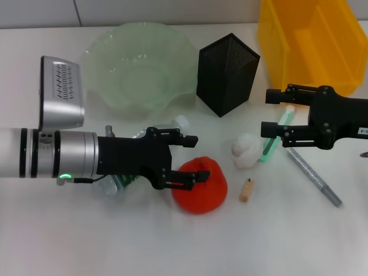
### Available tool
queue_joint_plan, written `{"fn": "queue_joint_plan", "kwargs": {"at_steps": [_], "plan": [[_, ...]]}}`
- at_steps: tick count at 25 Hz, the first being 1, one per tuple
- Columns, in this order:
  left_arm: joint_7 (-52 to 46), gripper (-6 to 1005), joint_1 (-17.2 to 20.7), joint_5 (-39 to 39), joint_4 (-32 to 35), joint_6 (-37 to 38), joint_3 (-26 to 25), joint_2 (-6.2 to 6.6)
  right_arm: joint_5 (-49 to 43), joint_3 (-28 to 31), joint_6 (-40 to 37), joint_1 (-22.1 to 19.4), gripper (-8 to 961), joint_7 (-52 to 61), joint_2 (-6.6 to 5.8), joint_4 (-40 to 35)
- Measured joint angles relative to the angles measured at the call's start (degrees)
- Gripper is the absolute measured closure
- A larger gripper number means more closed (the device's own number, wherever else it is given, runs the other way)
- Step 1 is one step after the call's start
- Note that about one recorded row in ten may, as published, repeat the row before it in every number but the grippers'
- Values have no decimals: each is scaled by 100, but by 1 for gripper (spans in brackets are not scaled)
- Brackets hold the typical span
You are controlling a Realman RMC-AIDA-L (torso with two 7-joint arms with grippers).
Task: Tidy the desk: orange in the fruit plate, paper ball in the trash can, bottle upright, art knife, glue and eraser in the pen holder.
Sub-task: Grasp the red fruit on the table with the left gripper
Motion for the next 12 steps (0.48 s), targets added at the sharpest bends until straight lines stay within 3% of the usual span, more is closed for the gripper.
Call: {"fn": "queue_joint_plan", "kwargs": {"at_steps": [12], "plan": [[-75,239,-71,63,25,-246,424,-24,9,0,-8,-67,160,7,-14,59]]}}
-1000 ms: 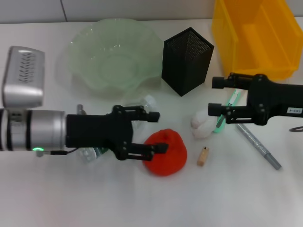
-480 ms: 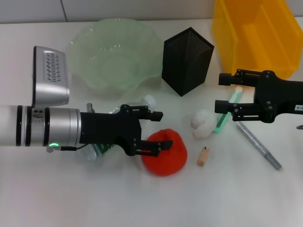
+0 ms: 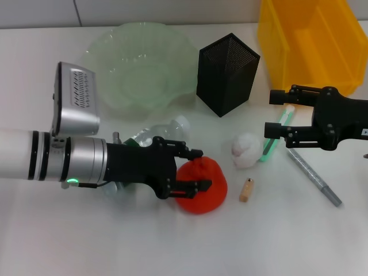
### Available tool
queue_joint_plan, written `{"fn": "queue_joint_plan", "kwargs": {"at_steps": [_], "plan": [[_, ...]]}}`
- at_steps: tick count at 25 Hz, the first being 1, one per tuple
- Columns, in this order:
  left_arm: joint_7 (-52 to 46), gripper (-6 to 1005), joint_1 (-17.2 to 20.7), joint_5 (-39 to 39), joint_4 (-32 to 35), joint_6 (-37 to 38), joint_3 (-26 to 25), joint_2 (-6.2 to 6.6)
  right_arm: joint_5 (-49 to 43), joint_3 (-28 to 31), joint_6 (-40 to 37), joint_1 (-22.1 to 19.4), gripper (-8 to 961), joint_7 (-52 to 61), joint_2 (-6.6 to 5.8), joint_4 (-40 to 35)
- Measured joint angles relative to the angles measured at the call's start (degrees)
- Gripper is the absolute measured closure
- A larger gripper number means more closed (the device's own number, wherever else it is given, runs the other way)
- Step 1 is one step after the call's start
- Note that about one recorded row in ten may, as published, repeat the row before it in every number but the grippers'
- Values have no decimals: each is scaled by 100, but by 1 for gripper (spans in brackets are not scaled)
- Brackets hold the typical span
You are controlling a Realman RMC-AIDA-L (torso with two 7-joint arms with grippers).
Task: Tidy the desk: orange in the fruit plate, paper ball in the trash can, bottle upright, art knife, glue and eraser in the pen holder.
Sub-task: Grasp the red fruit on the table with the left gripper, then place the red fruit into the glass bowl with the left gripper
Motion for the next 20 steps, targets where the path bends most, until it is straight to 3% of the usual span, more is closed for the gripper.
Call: {"fn": "queue_joint_plan", "kwargs": {"at_steps": [4,14,20], "plan": [[0,241,-10,0,5,-53,89,-5,0,0,-2,-8,161,0,0,2],[30,661,-10,0,153,-89,166,1,0,0,-2,-8,165,0,1,1],[-11,775,34,-38,216,269,-37,19,4,6,-2,-12,167,0,1,1]]}}
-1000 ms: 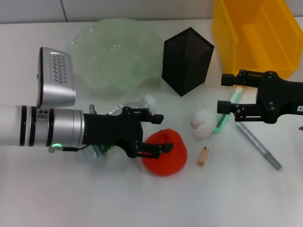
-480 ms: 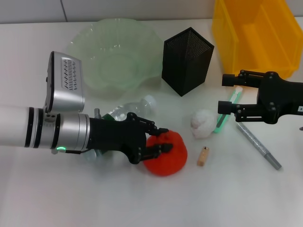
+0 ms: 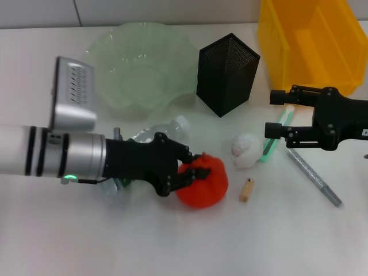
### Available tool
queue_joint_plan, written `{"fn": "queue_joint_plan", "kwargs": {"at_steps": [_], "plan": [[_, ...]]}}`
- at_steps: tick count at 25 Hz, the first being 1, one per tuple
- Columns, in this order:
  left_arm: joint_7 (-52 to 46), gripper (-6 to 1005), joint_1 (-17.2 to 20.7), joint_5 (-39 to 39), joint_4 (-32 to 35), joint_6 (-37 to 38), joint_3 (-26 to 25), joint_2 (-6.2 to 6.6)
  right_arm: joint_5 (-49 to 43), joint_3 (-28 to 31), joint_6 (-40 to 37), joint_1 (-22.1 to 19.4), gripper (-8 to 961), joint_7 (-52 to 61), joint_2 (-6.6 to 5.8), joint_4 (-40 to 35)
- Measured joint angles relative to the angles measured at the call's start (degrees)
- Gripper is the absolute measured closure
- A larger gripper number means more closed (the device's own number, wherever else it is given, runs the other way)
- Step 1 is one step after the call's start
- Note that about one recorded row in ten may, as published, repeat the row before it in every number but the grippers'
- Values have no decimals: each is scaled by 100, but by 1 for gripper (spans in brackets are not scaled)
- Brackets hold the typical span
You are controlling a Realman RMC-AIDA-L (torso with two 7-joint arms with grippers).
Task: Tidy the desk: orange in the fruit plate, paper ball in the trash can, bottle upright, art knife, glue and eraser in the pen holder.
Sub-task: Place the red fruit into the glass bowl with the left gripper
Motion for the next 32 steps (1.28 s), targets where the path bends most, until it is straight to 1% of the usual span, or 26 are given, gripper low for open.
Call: {"fn": "queue_joint_plan", "kwargs": {"at_steps": [3,4,5,8,9,10,11,13,14,16,18,20,21,23,24,25,26,28,29,30,31,32], "plan": [[-117,811,37,-7,102,487,-392,17,2,56,-11,-11,168,0,0,0],[-234,815,94,-9,233,872,-794,28,3,93,-42,-18,169,0,0,3],[-234,819,94,-9,233,872,-794,28,3,93,-42,-18,169,0,0,3],[-274,831,230,-13,458,1199,-1339,29,3,143,-82,-26,170,2,0,16],[-280,836,313,-17,590,1327,-1827,21,4,144,-85,-31,171,7,0,17],[-280,840,313,-17,590,1327,-1827,21,4,144,-85,-31,171,7,0,17],[-282,844,323,-24,600,1335,-1975,14,4,147,-86,-34,171,9,0,18],[-284,852,331,-134,573,1303,-2469,-5,5,150,-87,-37,172,14,2,18],[-246,856,312,-400,443,1112,-2770,-18,7,151,-88,-38,172,28,6,18],[-219,877,298,-511,383,1014,-2826,-21,8,152,-88,-39,173,40,9,18],[-49,899,215,-1068,103,452,-2880,-26,9,152,-88,-40,174,48,17,18],[-1,910,186,-1191,37,309,-2876,-28,9,152,-88,-40,175,56,30,18],[185,915,96,-1445,-171,-56,-2863,-32,9,152,-86,-40,175,57,32,18],[185,926,96,-1445,-171,-56,-2863,-32,9,152,-86,-40,176,58,43,15],[387,932,3,-1581,-371,-317,-2862,-33,9,152,-84,-40,176,59,57,10],[845,937,-272,-1828,-849,-1001,-2886,-43,9,152,-84,-40,176,59,57,10],[975,932,-388,-1933,-1017,-1344,-2885,-52,9,152,-83,-40,177,60,63,7],[975,923,-388,-1933,-1017,-1344,-2885,-52,9,152,-78,-40,178,60,70,0],[1054,919,-465,-2000,-1126,-1566,-2878,-59,9,152,-74,-40,178,61,72,-7],[1054,914,-465,-2000,-1126,-1566,-2878,-59,9,152,-74,-40,178,61,72,-7],[1190,909,-626,-2048,-1305,-2062,-2860,-68,9,152,-69,-40,179,61,72,-10],[1232,905,-647,-2048,-1332,-2144,-2859,-71,9,152,-69,-40,179,61,72,-10]]}}
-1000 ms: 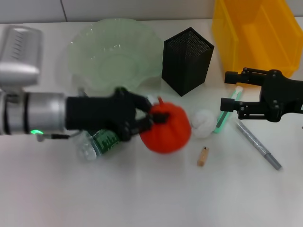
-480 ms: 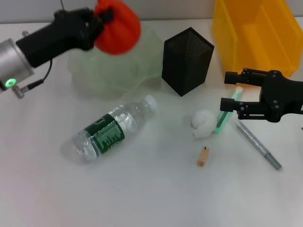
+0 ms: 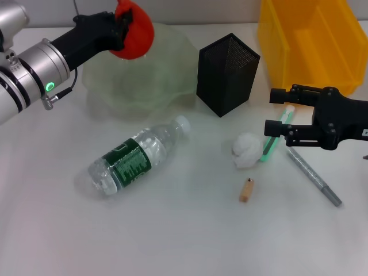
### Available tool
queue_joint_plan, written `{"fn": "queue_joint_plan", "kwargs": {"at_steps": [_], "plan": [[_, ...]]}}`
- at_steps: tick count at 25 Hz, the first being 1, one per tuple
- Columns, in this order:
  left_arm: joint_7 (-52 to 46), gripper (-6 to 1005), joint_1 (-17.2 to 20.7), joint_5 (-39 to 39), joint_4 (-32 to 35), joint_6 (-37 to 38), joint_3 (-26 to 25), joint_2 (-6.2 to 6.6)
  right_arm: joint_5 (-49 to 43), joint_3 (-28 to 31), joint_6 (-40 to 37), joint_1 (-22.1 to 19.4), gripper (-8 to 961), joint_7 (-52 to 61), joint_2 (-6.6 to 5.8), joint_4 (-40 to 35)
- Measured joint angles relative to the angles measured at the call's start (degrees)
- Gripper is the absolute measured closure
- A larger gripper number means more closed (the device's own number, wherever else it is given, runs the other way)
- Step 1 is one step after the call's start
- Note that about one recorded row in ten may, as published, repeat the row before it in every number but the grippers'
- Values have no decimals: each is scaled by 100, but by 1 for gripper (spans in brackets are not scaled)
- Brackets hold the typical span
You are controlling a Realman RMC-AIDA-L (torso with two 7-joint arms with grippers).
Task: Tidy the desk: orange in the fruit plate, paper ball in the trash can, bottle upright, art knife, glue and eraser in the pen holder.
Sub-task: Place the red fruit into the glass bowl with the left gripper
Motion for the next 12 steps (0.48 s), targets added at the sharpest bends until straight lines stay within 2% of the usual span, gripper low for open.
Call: {"fn": "queue_joint_plan", "kwargs": {"at_steps": [6,12], "plan": [[63,877,-14,-3,-29,-168,25,-9,0,0,28,0,181,0,8,-15],[65,649,-10,-7,-36,-164,24,-9,-1,0,49,8,184,1,8,-16]]}}
